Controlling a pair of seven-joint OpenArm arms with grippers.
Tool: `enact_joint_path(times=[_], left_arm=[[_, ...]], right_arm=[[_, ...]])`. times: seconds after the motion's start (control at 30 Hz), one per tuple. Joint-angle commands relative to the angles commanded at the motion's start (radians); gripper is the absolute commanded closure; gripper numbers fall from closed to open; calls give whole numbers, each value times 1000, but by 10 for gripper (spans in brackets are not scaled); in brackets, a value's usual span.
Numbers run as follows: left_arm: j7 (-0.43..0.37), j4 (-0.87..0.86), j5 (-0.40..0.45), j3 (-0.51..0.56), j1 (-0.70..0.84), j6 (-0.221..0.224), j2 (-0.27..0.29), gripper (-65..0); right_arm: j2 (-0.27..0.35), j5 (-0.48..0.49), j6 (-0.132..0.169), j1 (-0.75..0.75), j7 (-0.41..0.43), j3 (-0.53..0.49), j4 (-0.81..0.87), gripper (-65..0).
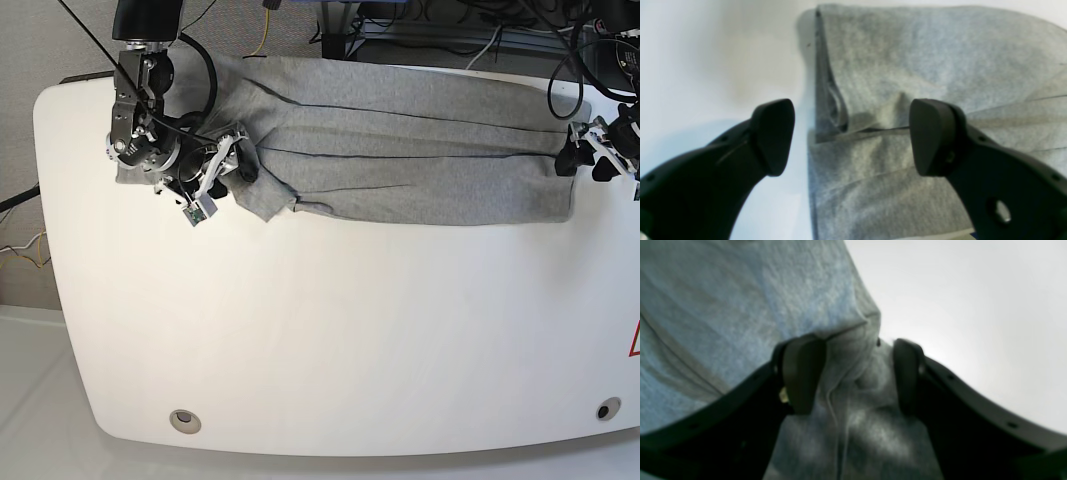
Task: Fold the T-shirt properly
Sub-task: 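Shift the right gripper along the strip end and regrasp the fabric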
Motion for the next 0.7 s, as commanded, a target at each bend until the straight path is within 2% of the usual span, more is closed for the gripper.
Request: enact_joint_path(times=[0.13, 0.27, 0.33, 0.4, 0.47, 0.6, 0.7], left_arm=[[-9, -9, -5, -2, 2, 0, 5, -547], [-16, -15, -24, 1, 5, 0, 5, -543], [-25, -13, -39, -4, 8, 0, 5, -540], [-30, -14, -53, -5, 7, 0, 4, -525], [-28, -39, -108, -8, 8, 0, 4, -508], [-27, -45, -144, -10, 10, 0, 3, -459], [-19, -42, -156, -12, 11, 0, 5, -383]], right_arm=[[-21, -7, 4, 9, 18, 0, -40, -336], [-36, -7, 4, 9, 22, -3, -33, -263], [-42, -10, 4, 7, 16, -2, -23, -124], [-42, -11, 4, 8, 8, -2, -15, -23], [-38, -20, 3, 11, 1, 5, 1, 0], [-39, -24, 2, 15, -11, 10, 11, -12], [-38, -25, 2, 18, -15, 15, 17, -8]])
